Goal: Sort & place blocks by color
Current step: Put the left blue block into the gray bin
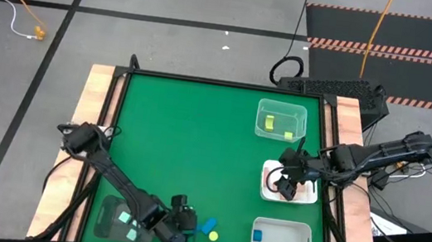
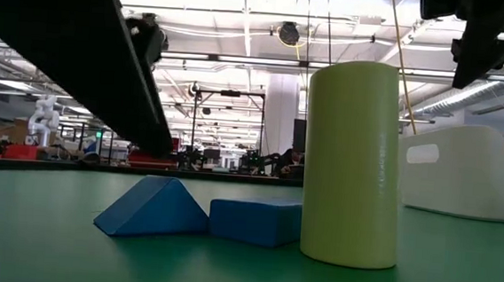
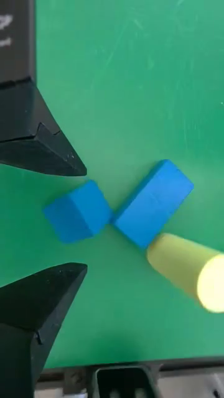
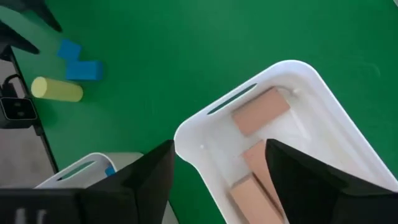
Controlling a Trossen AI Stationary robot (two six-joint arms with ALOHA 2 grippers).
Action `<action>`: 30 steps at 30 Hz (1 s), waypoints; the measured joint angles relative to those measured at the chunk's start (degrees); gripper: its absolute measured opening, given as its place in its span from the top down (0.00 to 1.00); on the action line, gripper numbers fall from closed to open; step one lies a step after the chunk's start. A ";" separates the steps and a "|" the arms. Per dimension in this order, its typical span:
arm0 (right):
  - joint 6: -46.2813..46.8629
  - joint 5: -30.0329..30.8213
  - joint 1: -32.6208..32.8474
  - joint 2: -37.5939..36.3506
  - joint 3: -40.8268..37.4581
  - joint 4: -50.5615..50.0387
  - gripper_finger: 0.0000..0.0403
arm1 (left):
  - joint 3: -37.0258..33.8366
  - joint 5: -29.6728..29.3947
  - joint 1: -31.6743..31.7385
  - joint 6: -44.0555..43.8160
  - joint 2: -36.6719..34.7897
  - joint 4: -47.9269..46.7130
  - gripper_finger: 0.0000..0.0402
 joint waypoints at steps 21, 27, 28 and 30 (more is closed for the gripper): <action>-0.02 -0.17 0.00 0.00 -7.11 9.78 0.41 | 0.20 -2.24 0.44 -6.99 5.00 -2.14 0.41; 5.50 -1.25 0.00 -0.02 -10.65 14.28 0.42 | 0.15 -2.56 0.71 -8.70 4.93 -2.08 0.66; 5.90 -1.93 -0.02 -0.02 -11.06 15.07 0.42 | 0.15 -2.54 0.84 -8.89 4.92 -2.10 0.68; 6.00 -2.04 -0.02 0.00 -11.32 16.17 0.42 | 0.13 -2.35 1.11 -9.32 4.79 -2.20 0.68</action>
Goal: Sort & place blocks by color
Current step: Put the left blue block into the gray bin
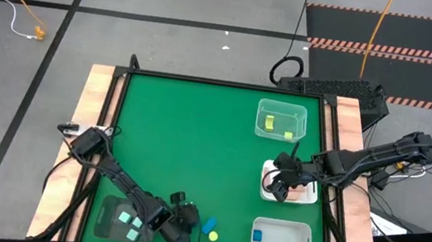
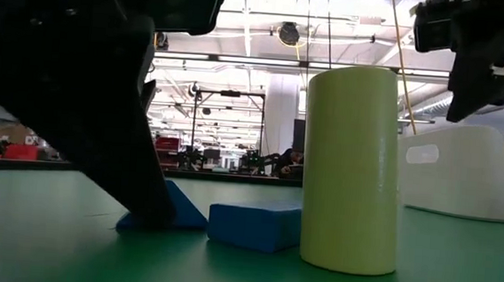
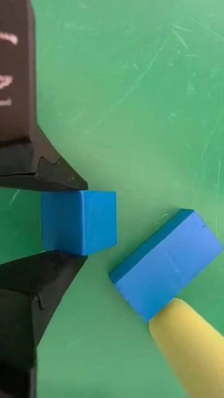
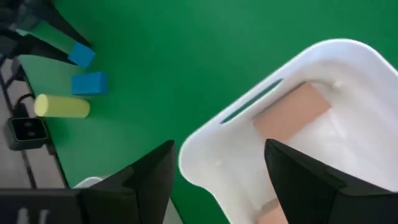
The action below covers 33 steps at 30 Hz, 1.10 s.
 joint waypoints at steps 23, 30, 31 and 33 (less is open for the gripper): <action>4.51 0.55 -2.10 -0.02 0.02 31.60 0.42 | -0.11 -19.47 12.76 33.24 -15.77 22.08 0.68; 6.02 0.60 -3.95 0.00 0.02 39.39 0.42 | -0.11 -19.56 15.83 42.02 -15.77 29.44 0.68; 6.02 0.63 -4.17 0.00 0.02 40.45 0.42 | -0.11 -19.56 16.20 42.34 -15.77 29.77 0.68; 6.02 1.58 -4.55 0.22 0.02 41.93 0.42 | -0.11 -19.53 16.79 44.18 -15.75 30.80 0.68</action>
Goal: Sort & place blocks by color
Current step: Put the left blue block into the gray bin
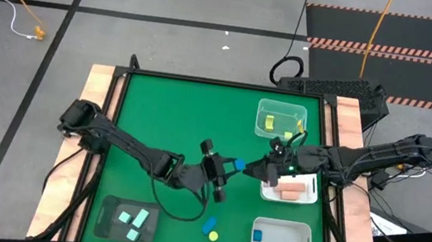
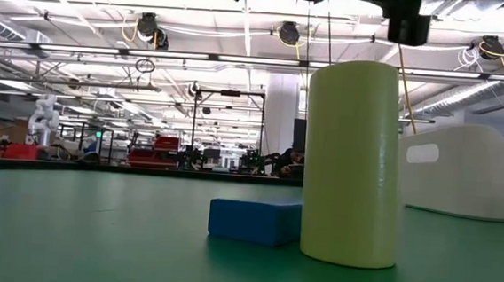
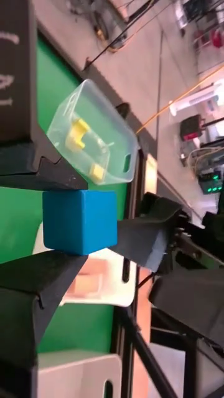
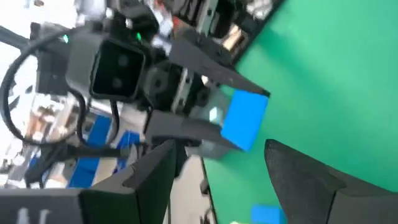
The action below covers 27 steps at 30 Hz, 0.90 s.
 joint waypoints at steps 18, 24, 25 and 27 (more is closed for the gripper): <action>1.82 1.82 -3.78 9.19 0.04 11.50 0.44 | 0.00 1.73 2.43 9.03 -0.02 3.75 0.68; 1.92 1.76 -4.36 10.33 0.04 11.60 0.62 | 0.00 1.78 2.43 8.91 0.00 0.24 0.68; 1.92 1.76 -4.51 10.33 0.04 11.41 0.66 | 0.00 1.76 2.41 8.87 0.00 -0.10 0.68; 2.16 1.78 -4.82 10.36 0.04 11.44 0.75 | 0.02 1.63 2.41 9.03 -0.01 -0.61 0.68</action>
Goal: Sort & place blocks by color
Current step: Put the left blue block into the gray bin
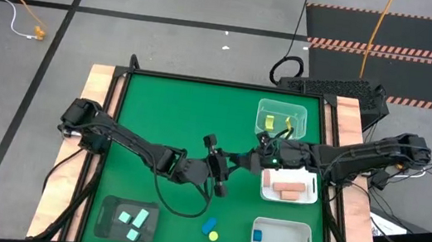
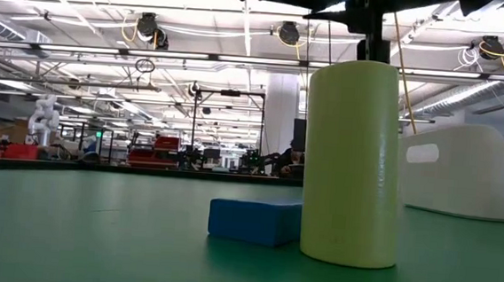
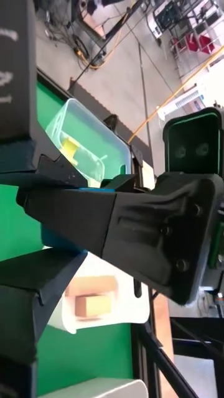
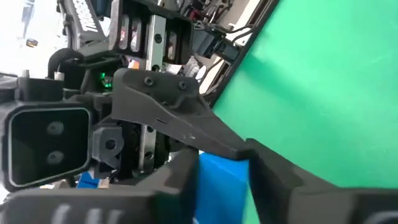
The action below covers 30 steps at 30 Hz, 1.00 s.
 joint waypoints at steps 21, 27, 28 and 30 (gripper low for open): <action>-1.47 -7.62 -1.91 -5.03 0.00 -11.96 0.85 | 0.00 -2.67 -2.13 -8.70 0.01 -1.22 0.16; 2.64 -14.60 0.64 -10.14 0.00 -19.25 0.85 | 0.00 -2.84 -4.31 -17.89 0.01 -7.55 0.14; 3.25 -16.86 1.51 -10.68 0.00 -20.14 0.85 | 0.00 -2.59 -4.77 -19.76 0.01 -9.32 0.15; 4.62 -20.78 4.24 -11.62 0.00 -22.45 0.85 | 0.00 -0.97 -5.82 -23.85 0.01 -13.43 0.16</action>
